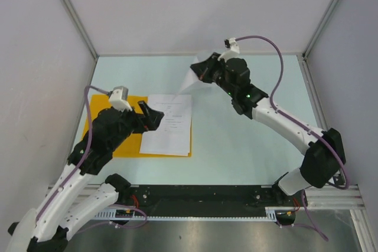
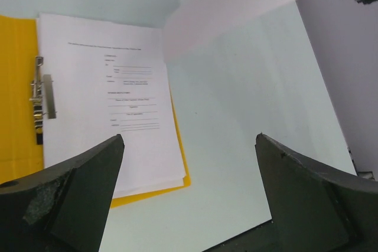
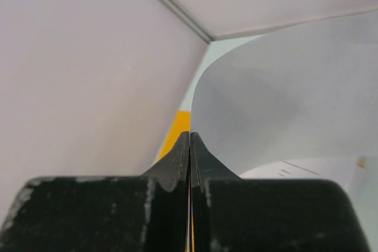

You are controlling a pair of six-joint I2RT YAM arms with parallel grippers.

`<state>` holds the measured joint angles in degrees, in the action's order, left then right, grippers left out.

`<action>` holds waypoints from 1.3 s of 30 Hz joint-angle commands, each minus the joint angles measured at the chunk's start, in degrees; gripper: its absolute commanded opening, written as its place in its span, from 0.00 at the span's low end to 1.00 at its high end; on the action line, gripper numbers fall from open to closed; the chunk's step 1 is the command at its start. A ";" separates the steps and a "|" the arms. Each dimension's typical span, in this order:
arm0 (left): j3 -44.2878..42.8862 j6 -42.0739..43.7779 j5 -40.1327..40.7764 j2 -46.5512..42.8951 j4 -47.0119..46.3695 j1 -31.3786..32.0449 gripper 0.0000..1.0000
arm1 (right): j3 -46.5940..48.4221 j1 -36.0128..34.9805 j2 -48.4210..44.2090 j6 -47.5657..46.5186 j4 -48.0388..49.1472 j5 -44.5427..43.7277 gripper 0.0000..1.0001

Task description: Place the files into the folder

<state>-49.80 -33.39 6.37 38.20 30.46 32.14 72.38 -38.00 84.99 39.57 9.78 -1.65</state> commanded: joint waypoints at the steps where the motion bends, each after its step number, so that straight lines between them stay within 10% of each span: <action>1: 0.85 0.60 6.19 -5.76 5.75 -0.32 1.00 | 7.33 -2.34 4.57 6.10 8.83 -0.55 0.00; 21: 2.34 0.78 5.23 -7.17 4.61 -0.41 1.00 | -26.66 -7.35 8.18 22.30 25.20 -8.97 0.00; 39: 3.57 0.52 3.83 -7.43 4.17 -0.50 1.00 | -30.10 -16.66 14.49 29.86 35.11 -18.82 0.00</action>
<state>-46.50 -33.41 11.35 30.98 36.47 32.05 42.37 -51.81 97.45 66.61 38.83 -15.59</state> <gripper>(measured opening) 0.996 0.009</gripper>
